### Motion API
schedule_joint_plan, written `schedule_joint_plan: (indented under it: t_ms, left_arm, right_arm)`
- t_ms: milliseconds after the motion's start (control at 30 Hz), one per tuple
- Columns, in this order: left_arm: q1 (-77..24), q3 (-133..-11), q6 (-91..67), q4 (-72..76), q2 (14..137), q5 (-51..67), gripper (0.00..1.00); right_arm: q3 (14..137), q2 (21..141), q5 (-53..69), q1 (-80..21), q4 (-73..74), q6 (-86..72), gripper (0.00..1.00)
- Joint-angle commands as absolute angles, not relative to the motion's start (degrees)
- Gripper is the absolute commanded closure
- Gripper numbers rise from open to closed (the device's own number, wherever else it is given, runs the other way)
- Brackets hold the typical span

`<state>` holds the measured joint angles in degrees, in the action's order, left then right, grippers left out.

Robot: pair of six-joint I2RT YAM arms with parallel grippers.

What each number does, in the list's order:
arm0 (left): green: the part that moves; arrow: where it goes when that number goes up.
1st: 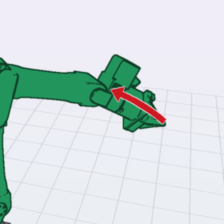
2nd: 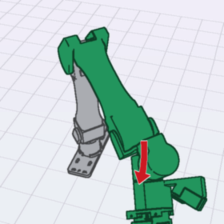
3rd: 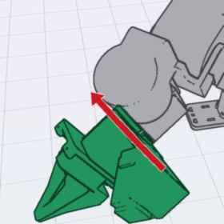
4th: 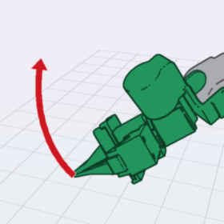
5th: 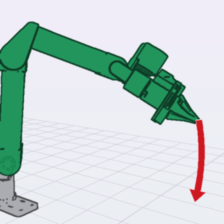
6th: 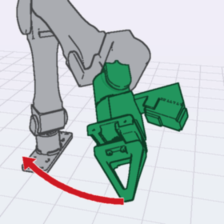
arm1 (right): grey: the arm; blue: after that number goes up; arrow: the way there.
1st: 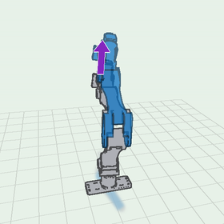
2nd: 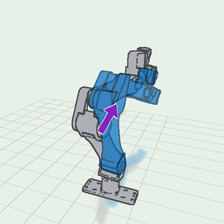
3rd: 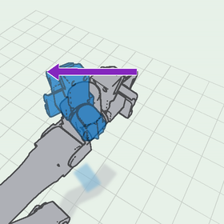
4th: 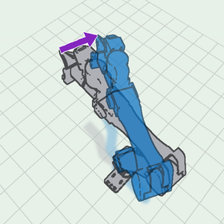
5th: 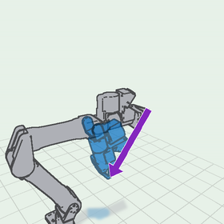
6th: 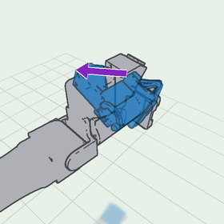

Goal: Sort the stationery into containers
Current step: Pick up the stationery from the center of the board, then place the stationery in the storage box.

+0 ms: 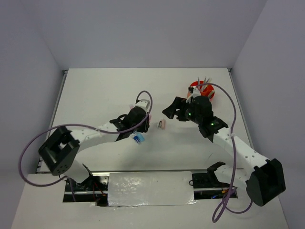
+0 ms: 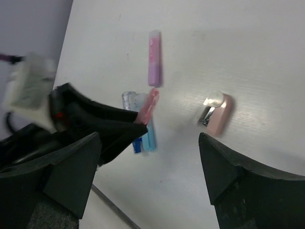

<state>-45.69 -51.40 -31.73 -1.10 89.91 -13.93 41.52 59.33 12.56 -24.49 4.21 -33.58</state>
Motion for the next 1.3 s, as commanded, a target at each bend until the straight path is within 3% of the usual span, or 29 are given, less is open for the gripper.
schedule_joint_plan:
  t_ms: [0, 300, 400, 433, 600, 667, 767, 800, 833, 867, 900, 1100, 1267]
  left_arm:
    - [-46.8, -44.5, -28.7, 14.5, 78.8, -12.0, 1.0]
    - [-47.2, -31.5, -26.3, 28.4, 64.8, -3.8, 1.0]
    - [-47.3, -30.0, -25.9, 30.3, 62.6, -3.0, 1.0]
    - [-47.3, -29.8, -25.9, 30.5, 62.3, -3.2, 1.0]
    - [-47.2, -29.4, -25.8, 30.6, 61.3, -3.9, 1.0]
    - [-47.3, -29.4, -25.6, 30.9, 61.4, -3.2, 0.96]
    - [-47.3, -28.9, -25.5, 32.0, 61.3, -1.4, 0.9]
    - [-47.3, -28.8, -25.6, 32.1, 61.1, -1.3, 0.82]
    - [-47.3, -28.7, -25.6, 31.8, 60.9, -1.1, 0.71]
    - [-47.3, -28.9, -25.9, 31.3, 60.6, -1.5, 0.48]
    - [-47.3, -29.5, -26.3, 28.0, 60.5, -2.5, 0.04]
    - [-47.2, -40.8, -35.0, -2.8, 61.5, -18.8, 0.01]
    - [-47.1, -44.6, -37.7, -15.5, 62.7, -20.3, 0.01]
  right_arm:
    - [44.4, 64.1, 10.6, -29.9, -4.0, -38.5, 0.11]
    - [48.1, 73.8, 4.2, -39.4, -8.3, -44.3, 0.24]
    - [48.1, 74.4, 4.1, -41.0, -9.4, -44.9, 0.38]
    - [48.2, 74.4, 4.6, -41.6, -9.5, -45.1, 0.48]
    - [46.6, 73.7, 6.8, -43.1, -12.4, -47.0, 0.59]
    - [46.5, 73.8, 7.2, -43.1, -13.1, -47.2, 0.66]
    - [47.3, 74.4, 6.7, -43.0, -12.9, -46.8, 0.85]
    - [47.6, 74.6, 6.6, -43.1, -12.7, -46.4, 0.96]
    - [48.1, 74.7, 6.2, -42.9, -12.4, -44.8, 1.0]
    - [49.0, 74.4, 4.2, -42.6, -11.3, -43.8, 1.0]
    - [49.6, 73.9, 2.1, -41.9, -10.3, -42.6, 1.0]
    - [52.5, 69.3, -18.9, -33.5, -1.1, -33.0, 1.0]
    - [56.2, 74.0, -37.4, -17.9, 3.9, -31.7, 1.0]
